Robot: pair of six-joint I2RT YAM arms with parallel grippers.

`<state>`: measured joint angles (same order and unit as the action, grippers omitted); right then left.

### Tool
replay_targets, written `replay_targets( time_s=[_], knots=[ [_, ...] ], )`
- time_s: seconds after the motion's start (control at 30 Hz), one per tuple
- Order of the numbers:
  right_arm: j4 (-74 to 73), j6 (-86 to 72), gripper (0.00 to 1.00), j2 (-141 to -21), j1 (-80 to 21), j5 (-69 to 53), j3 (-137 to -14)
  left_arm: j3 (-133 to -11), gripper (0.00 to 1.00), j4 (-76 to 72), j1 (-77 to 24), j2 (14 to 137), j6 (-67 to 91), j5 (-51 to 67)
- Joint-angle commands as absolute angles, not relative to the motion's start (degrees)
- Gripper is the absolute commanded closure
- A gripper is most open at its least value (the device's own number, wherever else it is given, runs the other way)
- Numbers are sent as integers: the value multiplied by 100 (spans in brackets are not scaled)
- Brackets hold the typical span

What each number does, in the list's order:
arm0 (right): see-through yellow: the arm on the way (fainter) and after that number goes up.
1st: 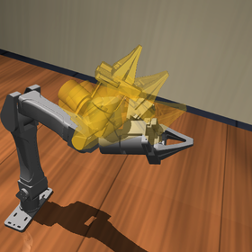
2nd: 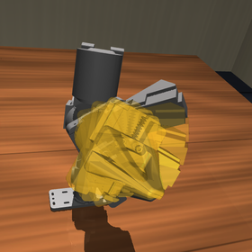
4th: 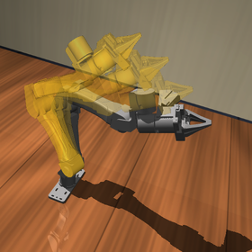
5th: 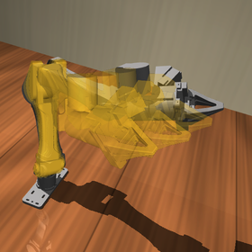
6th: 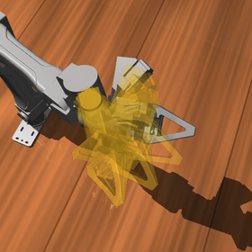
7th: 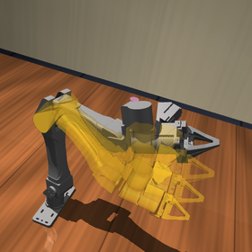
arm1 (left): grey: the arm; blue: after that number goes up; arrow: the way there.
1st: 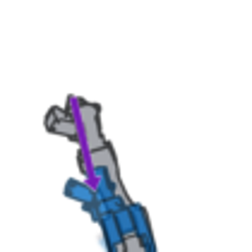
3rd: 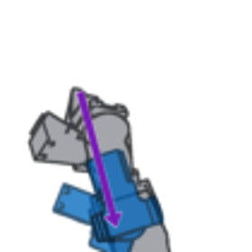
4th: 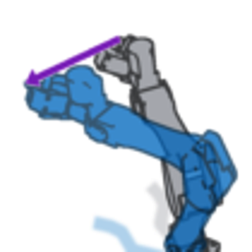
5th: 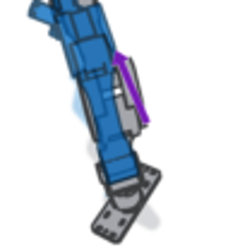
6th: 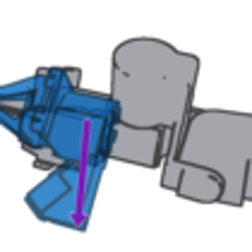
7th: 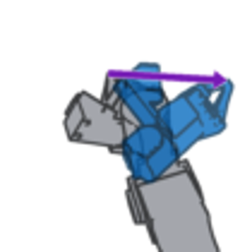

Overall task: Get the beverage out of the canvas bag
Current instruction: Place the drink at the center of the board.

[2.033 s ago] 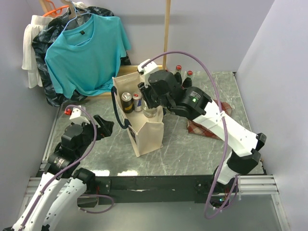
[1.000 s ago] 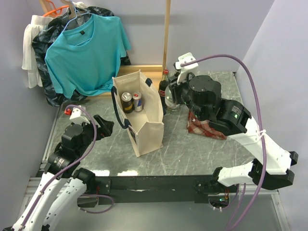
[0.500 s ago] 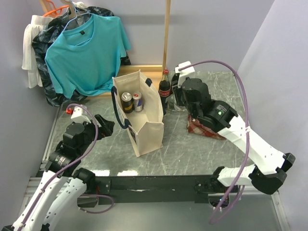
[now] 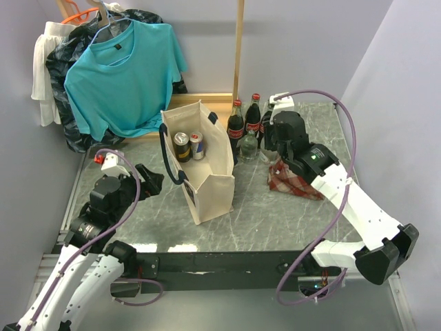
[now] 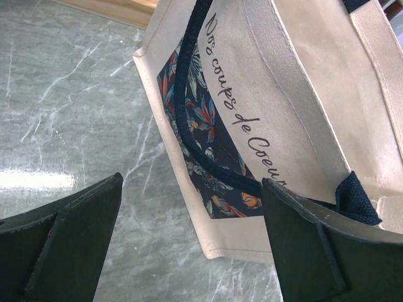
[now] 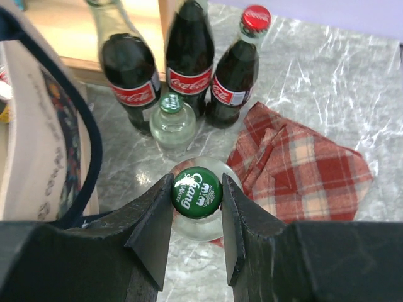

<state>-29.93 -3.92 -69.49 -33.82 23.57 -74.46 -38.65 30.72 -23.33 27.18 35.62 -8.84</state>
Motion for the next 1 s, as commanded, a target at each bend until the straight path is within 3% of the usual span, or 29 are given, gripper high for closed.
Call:
replay_targets(
  time_s=[0.0, 0.97],
  knots=[
    [-1574, -571, 100, -6820, -3112, 2355, -7409, -4008, 4, 2909, -2347, 2672, 3542, -800],
    [492, -1046, 100, -8165, -2277, 2470, -6715, -3981, 4, 2900, -2347, 2400, 3560, -800]
  ],
)
